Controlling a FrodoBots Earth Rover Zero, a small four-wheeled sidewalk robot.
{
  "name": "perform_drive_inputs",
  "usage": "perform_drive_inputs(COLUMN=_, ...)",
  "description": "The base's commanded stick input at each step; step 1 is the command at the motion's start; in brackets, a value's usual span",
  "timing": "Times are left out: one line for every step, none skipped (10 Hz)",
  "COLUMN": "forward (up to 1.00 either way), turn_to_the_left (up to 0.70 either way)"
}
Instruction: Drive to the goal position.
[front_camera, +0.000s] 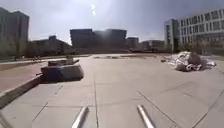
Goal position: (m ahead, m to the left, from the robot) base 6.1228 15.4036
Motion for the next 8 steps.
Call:
perform_drive_inputs(forward=0.7, turn_to_the_left=0.0)
perform_drive_inputs(forward=0.7, turn_to_the_left=0.0)
perform_drive_inputs(forward=0.7, turn_to_the_left=0.0)
perform_drive_inputs(forward=0.7, turn_to_the_left=0.0)
perform_drive_inputs(forward=0.7, turn_to_the_left=0.0)
perform_drive_inputs(forward=0.7, turn_to_the_left=0.0)
perform_drive_inputs(forward=0.7, turn_to_the_left=0.0)
perform_drive_inputs(forward=0.7, turn_to_the_left=0.0)
